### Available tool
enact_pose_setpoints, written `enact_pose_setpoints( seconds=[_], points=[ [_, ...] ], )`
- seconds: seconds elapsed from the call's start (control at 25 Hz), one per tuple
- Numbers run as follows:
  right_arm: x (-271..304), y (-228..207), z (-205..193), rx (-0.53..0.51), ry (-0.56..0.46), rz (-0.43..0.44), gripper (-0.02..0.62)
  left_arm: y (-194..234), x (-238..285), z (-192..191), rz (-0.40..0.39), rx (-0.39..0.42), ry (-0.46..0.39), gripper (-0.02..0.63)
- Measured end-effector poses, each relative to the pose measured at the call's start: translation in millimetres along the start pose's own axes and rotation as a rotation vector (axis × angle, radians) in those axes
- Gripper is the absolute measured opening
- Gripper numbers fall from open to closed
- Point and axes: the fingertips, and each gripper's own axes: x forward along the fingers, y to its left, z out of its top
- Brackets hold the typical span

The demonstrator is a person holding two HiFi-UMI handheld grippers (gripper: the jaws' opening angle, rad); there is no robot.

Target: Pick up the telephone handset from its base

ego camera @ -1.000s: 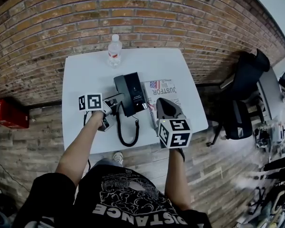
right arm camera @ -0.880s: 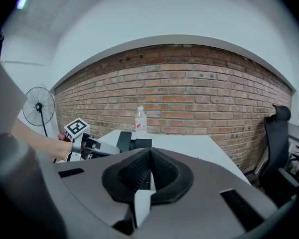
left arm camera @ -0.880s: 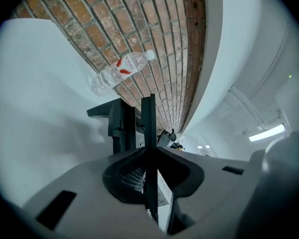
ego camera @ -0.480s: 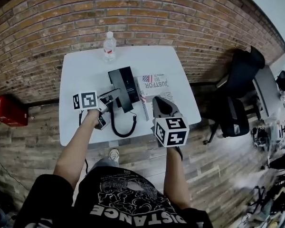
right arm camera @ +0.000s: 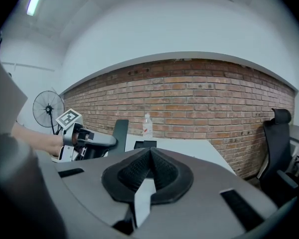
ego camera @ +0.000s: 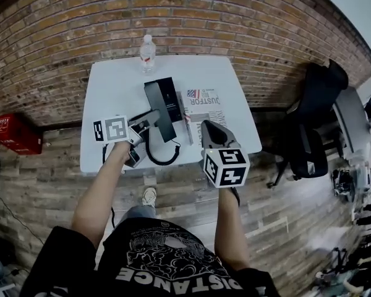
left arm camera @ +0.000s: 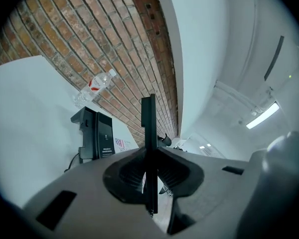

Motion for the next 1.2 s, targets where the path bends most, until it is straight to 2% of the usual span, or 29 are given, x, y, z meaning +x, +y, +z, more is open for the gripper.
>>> enact_pose_setpoints(
  seconds=[0.72,1.2],
  points=[
    [-74,47,-4,-0.027,-0.077,0.042,0.002,-83,-74,-30,0.065,0.190,-0.135,0.072],
    [-118,57,-13,-0.032,-0.105,0.033,0.000,-112,-107,-60,0.097,0.231,-0.180,0.072]
  ],
)
